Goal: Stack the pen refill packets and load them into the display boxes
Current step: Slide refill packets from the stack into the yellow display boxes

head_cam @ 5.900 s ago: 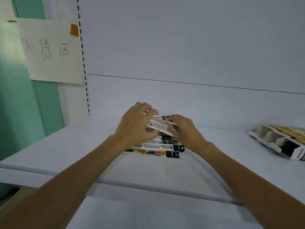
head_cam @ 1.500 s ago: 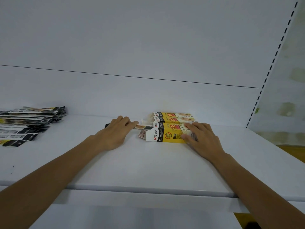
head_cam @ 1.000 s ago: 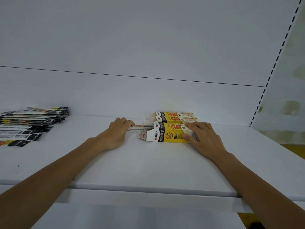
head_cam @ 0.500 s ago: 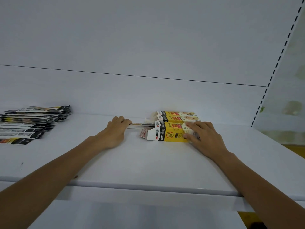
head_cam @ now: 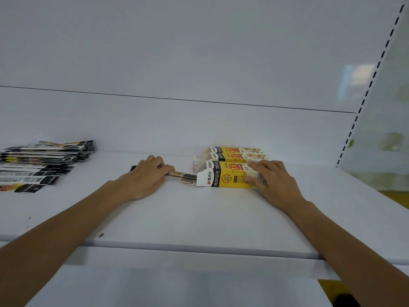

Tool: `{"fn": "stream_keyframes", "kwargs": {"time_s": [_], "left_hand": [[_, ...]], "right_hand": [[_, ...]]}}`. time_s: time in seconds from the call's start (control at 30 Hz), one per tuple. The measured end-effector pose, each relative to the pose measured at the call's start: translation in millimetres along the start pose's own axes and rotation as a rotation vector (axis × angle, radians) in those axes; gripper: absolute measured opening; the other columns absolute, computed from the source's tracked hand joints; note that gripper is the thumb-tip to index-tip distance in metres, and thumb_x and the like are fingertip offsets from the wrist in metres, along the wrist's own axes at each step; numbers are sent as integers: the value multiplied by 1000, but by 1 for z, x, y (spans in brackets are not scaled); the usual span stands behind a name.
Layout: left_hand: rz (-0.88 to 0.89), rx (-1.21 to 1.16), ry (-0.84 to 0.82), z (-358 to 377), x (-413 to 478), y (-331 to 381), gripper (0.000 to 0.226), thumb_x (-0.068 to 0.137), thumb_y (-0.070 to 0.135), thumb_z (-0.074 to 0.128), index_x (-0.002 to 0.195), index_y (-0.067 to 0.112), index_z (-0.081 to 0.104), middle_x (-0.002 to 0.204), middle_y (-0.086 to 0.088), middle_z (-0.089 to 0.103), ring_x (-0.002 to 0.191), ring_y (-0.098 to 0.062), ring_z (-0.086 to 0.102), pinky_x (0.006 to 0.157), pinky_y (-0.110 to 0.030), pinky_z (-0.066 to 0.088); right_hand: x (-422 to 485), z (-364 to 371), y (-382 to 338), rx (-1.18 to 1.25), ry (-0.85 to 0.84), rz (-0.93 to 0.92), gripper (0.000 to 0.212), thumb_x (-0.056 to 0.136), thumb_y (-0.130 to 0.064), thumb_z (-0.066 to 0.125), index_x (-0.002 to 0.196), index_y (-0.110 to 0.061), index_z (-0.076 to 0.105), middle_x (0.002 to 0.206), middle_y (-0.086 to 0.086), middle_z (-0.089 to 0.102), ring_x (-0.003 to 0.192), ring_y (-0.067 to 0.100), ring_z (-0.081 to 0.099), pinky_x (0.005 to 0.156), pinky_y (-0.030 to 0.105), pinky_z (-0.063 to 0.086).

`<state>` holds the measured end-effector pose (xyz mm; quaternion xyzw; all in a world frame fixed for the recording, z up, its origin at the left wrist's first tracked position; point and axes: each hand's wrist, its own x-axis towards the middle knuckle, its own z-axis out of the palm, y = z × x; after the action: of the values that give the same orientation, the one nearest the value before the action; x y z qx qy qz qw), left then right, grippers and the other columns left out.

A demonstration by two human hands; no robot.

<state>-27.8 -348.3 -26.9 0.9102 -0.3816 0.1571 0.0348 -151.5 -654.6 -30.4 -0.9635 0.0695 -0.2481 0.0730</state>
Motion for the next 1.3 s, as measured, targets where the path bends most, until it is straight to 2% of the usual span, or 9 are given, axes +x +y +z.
{"fn": "stream_keyframes", "kwargs": {"time_s": [0.17, 0.3, 0.57, 0.67, 0.8, 1.0, 1.17, 1.23, 1.3], "left_hand": [[-39, -4, -11, 2, 3, 1, 30, 100, 16, 27, 124, 18, 44, 112, 0, 46, 101, -20, 42, 83, -27, 32], [-115, -217, -17, -2, 6, -10, 29, 92, -1, 33, 111, 13, 50, 104, 3, 52, 100, -20, 48, 84, -28, 38], [-105, -202, -69, 4, 8, -2, 28, 96, 7, 31, 116, 11, 50, 104, 1, 50, 100, -19, 43, 89, -32, 38], [-106, -188, -87, 2, 5, 2, 29, 99, 17, 28, 121, 12, 47, 106, -4, 51, 103, -23, 43, 91, -35, 37], [-55, -54, -82, -1, 4, 8, 30, 99, 28, 31, 124, 17, 43, 104, -2, 46, 98, -20, 41, 84, -28, 34], [11, 55, 55, 2, 3, 2, 31, 99, 24, 31, 122, 12, 48, 103, -5, 46, 85, -16, 32, 75, -26, 28], [11, 80, 90, 2, 2, 3, 33, 99, 26, 30, 123, 12, 49, 98, -5, 45, 82, -19, 36, 73, -31, 37], [30, 83, 117, 0, 3, 7, 39, 99, 31, 25, 125, 13, 49, 94, -4, 42, 77, -19, 36, 70, -34, 39], [81, 88, 151, -4, 5, 11, 55, 95, 41, 12, 119, 12, 52, 88, 0, 38, 73, -19, 34, 65, -33, 37]], "right_hand": [[0, -1, 0, 0, -8, 1, 51, 89, -54, 43, 137, -35, 41, 137, -11, 41, 130, 12, 24, 88, 35, 43], [0, -2, 0, -15, -22, 2, 52, 90, -54, 42, 138, -35, 39, 139, -11, 40, 131, 12, 23, 89, 34, 42], [0, -1, 0, 4, -19, 2, 51, 90, -53, 43, 138, -34, 39, 139, -10, 40, 131, 12, 23, 90, 34, 41], [0, -1, 0, -1, -15, -6, 51, 90, -53, 43, 138, -34, 39, 139, -10, 40, 131, 12, 23, 89, 35, 42], [0, -1, 1, -3, -16, -3, 51, 91, -53, 42, 138, -34, 39, 139, -10, 40, 131, 12, 23, 88, 34, 42], [1, 0, 1, 3, -12, -9, 51, 90, -53, 43, 138, -33, 40, 138, -10, 41, 131, 13, 24, 89, 34, 41], [1, -1, 0, -3, -7, -16, 52, 91, -52, 43, 138, -33, 39, 139, -9, 40, 131, 13, 23, 91, 34, 41], [1, -1, 0, -1, -8, -17, 52, 91, -52, 43, 138, -33, 39, 140, -8, 40, 132, 13, 23, 91, 34, 41], [1, -1, 1, -1, -12, -16, 52, 91, -52, 42, 138, -33, 39, 140, -8, 40, 132, 13, 23, 91, 33, 40]]}}
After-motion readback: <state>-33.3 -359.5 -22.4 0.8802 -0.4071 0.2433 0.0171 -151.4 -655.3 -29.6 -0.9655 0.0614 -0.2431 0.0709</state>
